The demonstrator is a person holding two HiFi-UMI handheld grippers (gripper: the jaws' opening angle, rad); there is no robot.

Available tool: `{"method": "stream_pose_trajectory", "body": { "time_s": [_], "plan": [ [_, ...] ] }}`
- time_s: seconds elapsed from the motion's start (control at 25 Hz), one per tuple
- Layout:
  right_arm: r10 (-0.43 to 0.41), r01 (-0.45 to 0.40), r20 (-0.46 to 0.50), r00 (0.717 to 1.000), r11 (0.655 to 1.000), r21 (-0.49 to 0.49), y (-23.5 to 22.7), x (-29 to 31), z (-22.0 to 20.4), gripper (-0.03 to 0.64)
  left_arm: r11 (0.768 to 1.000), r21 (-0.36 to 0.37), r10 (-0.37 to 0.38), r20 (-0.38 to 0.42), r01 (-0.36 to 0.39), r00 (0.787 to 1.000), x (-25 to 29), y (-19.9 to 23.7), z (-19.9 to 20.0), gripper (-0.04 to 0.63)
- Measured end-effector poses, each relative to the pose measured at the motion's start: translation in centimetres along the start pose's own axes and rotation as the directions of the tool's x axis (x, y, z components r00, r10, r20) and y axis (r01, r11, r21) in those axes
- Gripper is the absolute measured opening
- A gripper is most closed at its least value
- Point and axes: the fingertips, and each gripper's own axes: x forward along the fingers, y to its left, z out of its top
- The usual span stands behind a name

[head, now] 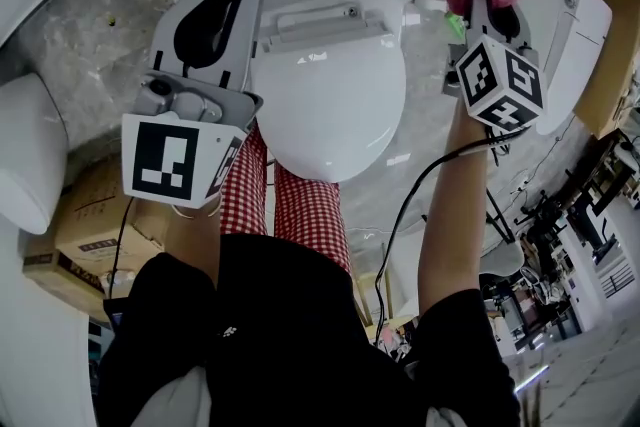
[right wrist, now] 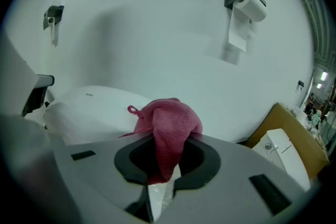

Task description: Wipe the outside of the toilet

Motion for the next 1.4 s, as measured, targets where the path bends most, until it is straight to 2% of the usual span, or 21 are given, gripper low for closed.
{"method": "stream_pose_trajectory", "body": {
  "time_s": [0.2, 0.36, 0.72, 0.96, 1.24, 1.32, 1.4],
  "plan": [
    [-0.033, 0.034, -0.022, 0.999, 0.999, 0.034, -1.5, 0.3, -1.3, 0.072, 1.0, 0.002, 0.004, -0.005, -0.004, 1.0, -0.4, -0.1, -0.3, 0.006],
    [-0.044, 0.045, -0.024, 0.999, 0.999, 0.025, -1.7, 0.5, -1.5, 0.072, 1.0, 0.002, 0.014, -0.007, -0.014, 1.0, -0.6, 0.0, -0.6, 0.006],
    [-0.028, 0.027, 0.006, 1.0, 0.998, 0.059, -1.8, 0.5, -1.5, 0.072, 0.999, 0.019, 0.036, 0.006, -0.036, 0.999, -1.8, 0.0, -0.3, 0.006],
    [-0.035, 0.025, 0.104, 0.994, 0.995, 0.096, -2.1, -1.3, -0.2, 0.072, 0.997, 0.024, 0.076, 0.021, -0.077, 0.997, -3.6, 0.2, -0.3, 0.006],
    [-0.029, -0.011, 0.299, 0.954, 0.991, 0.131, -0.6, -6.6, 3.3, 0.074, 0.994, 0.023, 0.109, 0.05, -0.111, 0.993, -5.7, -0.7, -0.6, 0.006],
    [0.004, -0.054, 0.344, 0.939, 0.989, 0.137, 0.1, -8.2, 4.0, 0.072, 0.992, 0.012, 0.122, 0.068, -0.124, 0.99, -6.2, -1.0, -0.4, 0.006],
    [0.072, -0.119, 0.38, 0.922, 0.988, 0.101, 1.7, -9.8, 4.6, 0.072, 0.992, -0.004, 0.13, 0.074, -0.13, 0.989, -6.5, -1.4, -0.6, 0.006]
  ]
}}
